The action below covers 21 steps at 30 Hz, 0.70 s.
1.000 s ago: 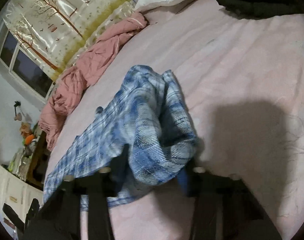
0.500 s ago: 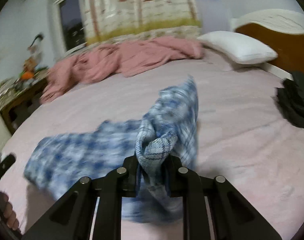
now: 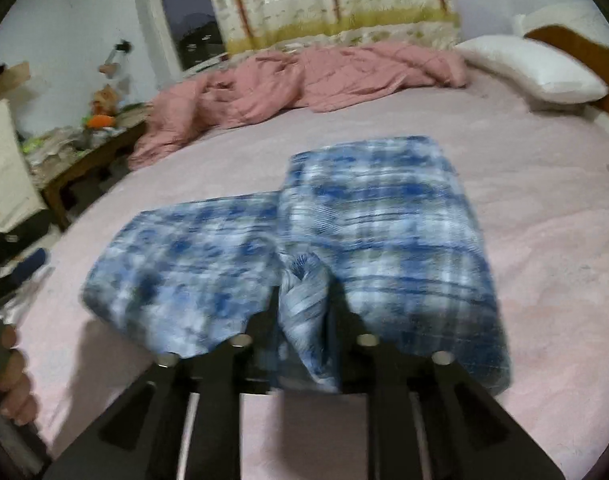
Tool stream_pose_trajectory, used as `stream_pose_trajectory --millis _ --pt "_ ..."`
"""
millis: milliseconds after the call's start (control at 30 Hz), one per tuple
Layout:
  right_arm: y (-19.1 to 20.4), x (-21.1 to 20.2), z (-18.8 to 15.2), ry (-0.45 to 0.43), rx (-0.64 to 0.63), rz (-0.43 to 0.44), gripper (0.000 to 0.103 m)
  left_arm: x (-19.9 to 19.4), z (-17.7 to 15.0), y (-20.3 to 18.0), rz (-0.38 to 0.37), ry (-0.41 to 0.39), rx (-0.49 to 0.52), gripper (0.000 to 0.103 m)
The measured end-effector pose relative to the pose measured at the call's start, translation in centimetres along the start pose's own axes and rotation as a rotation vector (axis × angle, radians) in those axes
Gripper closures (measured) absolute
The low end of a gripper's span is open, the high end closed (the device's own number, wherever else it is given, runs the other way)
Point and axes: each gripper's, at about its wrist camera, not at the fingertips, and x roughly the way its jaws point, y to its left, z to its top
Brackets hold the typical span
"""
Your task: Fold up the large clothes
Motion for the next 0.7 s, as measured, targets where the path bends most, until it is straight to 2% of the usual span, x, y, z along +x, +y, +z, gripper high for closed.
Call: stream_pose_trajectory --millis 67,233,300,367,433,467,533,600,700 --pt "0.1 -0.7 -0.4 0.009 -0.017 0.049 0.053 0.0 -0.1 -0.2 0.001 0.0 0.007 0.001" --pt "1.0 -2.8 -1.3 0.006 -0.095 0.049 0.05 0.0 -0.3 -0.5 0.0 0.003 0.014 0.001" --pt "0.5 -3.9 -1.0 -0.02 -0.078 0.035 0.04 0.0 -0.3 -0.5 0.011 -0.002 0.022 0.001" --pt "-0.3 -5.3 0.1 -0.096 -0.056 -0.03 0.018 0.0 -0.4 -0.7 0.023 -0.01 0.032 0.001" --pt "-1.0 -6.0 1.3 -0.167 -0.061 -0.126 0.018 0.0 -0.4 -0.7 0.025 -0.011 0.034 0.001" --pt "-1.1 -5.7 2.0 -0.165 -0.079 -0.182 0.018 0.0 -0.4 -0.7 0.022 -0.008 0.032 0.001" --pt "-1.1 -4.7 3.2 -0.139 -0.104 -0.224 0.016 0.0 -0.4 -0.6 0.014 0.001 0.025 0.001" --pt "-1.2 -3.1 4.2 -0.056 -0.123 -0.211 0.015 0.1 -0.5 -0.6 0.014 0.004 0.023 0.001" --pt "-0.2 -2.8 4.2 -0.047 -0.145 -0.169 0.015 0.1 -0.5 -0.5 0.016 0.004 0.023 0.001"
